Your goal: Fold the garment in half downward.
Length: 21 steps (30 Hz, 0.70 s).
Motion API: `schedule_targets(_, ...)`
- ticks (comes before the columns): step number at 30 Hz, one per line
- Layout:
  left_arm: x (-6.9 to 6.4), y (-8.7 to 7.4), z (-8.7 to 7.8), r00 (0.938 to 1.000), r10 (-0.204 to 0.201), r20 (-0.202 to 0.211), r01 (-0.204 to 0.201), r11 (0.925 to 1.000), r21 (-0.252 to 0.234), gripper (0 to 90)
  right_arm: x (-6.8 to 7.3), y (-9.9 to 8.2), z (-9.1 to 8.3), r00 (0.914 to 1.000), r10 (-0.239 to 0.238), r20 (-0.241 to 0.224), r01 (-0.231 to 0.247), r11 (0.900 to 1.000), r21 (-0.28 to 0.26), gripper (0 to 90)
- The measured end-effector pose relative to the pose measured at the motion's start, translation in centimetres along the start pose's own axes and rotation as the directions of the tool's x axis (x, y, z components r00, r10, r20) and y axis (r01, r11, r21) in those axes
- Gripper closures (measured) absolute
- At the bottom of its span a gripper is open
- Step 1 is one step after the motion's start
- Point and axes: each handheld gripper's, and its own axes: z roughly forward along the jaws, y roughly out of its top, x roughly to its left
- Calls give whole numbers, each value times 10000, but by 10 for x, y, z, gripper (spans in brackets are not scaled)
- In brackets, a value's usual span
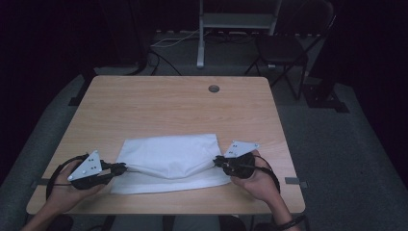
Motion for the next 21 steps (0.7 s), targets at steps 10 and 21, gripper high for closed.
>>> schedule_targets(10, -3, 0, -1, 9999, 116, 120, -117, 9999, 41, 806, 3, -3, -2, 9999, -101, -32, 101, 9999, 3, 807)
schedule_targets(21, -4, 0, -5, 9996, 172, 213, -173, 9998, 30, 805, 5, -5, -5, 10000, -20, -21, 20, 10000, 27, 807)
